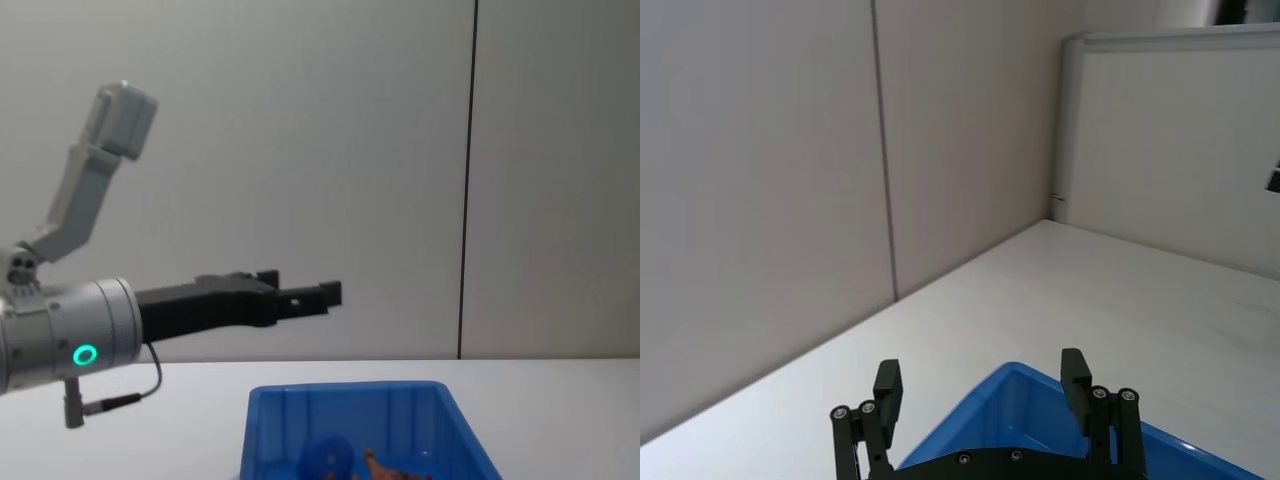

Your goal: Pick up the two dolls from the table and place them into the box.

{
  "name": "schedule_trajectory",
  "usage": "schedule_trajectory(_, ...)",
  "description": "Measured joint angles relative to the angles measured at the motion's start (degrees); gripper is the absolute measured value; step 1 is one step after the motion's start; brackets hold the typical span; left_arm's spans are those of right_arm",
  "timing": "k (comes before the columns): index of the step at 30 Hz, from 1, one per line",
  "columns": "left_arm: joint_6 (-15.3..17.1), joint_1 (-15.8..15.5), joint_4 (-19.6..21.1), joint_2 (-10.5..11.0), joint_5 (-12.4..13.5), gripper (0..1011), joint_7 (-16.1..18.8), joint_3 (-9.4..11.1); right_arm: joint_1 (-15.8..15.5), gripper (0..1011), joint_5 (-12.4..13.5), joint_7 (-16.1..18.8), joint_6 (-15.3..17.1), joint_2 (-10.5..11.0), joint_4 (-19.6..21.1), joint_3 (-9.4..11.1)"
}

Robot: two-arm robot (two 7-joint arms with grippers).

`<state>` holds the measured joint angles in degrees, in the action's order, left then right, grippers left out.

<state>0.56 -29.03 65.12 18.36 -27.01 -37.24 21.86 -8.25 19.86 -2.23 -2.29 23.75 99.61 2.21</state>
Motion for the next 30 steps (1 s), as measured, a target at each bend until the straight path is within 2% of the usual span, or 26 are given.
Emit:
schedule_trajectory(6,-0.7,2.8,5.4,1.5,0.2,1003,6.3,-0.5,0.0,1001,0.0,0.0,0.0,0.0,0.0,0.0)
schedule_trajectory(9,-1.0,4.3,8.3,2.4,0.5,1004,10.5,-0.8,0.1,1001,0.0,0.0,0.0,0.0,0.0,-0.1)
schedule_trajectory(10,-1.0,4.3,8.3,2.4,0.5,1004,10.5,-0.8,0.1,1001,0.0,0.0,0.0,-0.1,0.0,-0.3)
schedule_trajectory(13,-1.3,5.8,11.3,3.2,1.0,1004,14.7,-1.1,0.5,1001,-0.2,0.3,0.2,-0.3,0.0,-1.0)
schedule_trajectory(15,-1.4,6.4,12.4,3.5,1.2,1003,16.2,-1.2,0.8,1001,-0.3,0.6,0.4,-0.5,0.1,-1.6)
schedule_trajectory(17,-1.6,7.2,13.9,3.9,1.6,1003,18.6,-1.3,1.6,1001,-0.7,1.2,0.8,-0.9,0.3,-3.2)
schedule_trajectory(18,-1.6,7.5,14.4,4.0,1.8,1004,19.6,-1.4,1.6,1001,-0.7,1.2,0.8,-0.9,0.3,-3.2)
schedule_trajectory(25,-2.0,10.1,19.3,5.2,3.3,1004,27.6,-1.9,4.3,1001,-2.0,3.5,2.4,-2.5,0.9,-8.8)
schedule_trajectory(30,-2.0,10.2,19.4,5.2,3.5,1004,27.7,-1.8,6.1,1001,-2.8,5.0,3.5,-3.6,1.3,-12.4)
